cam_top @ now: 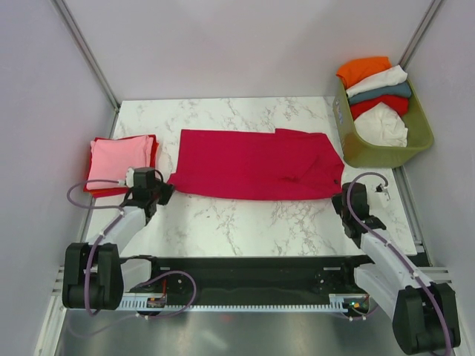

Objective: Fold and stack the t-shirts
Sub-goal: Fold the tshirt

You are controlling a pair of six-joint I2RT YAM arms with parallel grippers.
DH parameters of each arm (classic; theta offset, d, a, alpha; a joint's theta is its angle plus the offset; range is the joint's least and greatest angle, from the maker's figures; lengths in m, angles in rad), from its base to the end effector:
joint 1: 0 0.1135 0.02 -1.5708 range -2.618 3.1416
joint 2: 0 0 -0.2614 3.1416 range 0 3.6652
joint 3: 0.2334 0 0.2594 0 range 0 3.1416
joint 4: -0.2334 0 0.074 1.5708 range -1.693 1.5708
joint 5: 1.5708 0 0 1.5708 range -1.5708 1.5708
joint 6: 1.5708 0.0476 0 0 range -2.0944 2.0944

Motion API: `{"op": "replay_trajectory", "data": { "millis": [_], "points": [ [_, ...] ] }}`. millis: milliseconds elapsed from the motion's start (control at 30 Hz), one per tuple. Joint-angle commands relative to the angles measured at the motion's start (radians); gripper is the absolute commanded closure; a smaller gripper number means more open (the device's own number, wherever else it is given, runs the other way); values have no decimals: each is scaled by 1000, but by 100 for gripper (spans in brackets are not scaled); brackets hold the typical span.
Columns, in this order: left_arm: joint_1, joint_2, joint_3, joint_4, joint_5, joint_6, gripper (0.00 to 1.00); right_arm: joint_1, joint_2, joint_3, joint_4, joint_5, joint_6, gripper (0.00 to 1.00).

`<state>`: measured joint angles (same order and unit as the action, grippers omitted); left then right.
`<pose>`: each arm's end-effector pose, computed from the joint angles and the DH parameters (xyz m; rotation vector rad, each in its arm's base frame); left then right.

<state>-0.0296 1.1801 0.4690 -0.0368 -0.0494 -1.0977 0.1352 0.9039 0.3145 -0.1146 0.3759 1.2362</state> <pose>0.2399 -0.0048 0.1533 -1.2301 2.0298 -0.5037 0.1922 0.0085 0.1519 1.3325 1.7961 0.3248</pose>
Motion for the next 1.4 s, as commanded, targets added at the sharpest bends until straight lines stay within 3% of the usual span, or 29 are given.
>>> {"op": "replay_trajectory", "data": {
  "millis": [0,133,267,400,500,633,733,867,1033,1367],
  "points": [
    [3,-56,-30,-14,-32,30,98,1,-69,-21,-40,38,34,100],
    [3,-45,-36,-3,-9,25,98,1,-65,-26,-48,24,51,100],
    [5,7,26,0,3,12,98,0,47,44,-19,18,69,100],
    [28,41,251,-139,37,32,98,-3,165,322,-36,-2,22,100],
    [64,-16,298,-178,-3,42,98,-2,141,437,-63,30,-7,100],
    [73,-123,199,-180,-20,52,98,-3,15,326,-82,67,-1,100],
    [86,-143,45,-157,0,24,98,-3,-40,143,-176,43,95,100],
    [102,-169,-110,-83,34,21,98,-3,-146,-66,-157,32,138,100],
    [102,-194,-113,-118,28,36,98,-3,-229,-77,-207,61,108,100],
    [102,-252,-141,-155,-12,33,98,-3,-221,-64,-241,70,72,100]
  ]
}}
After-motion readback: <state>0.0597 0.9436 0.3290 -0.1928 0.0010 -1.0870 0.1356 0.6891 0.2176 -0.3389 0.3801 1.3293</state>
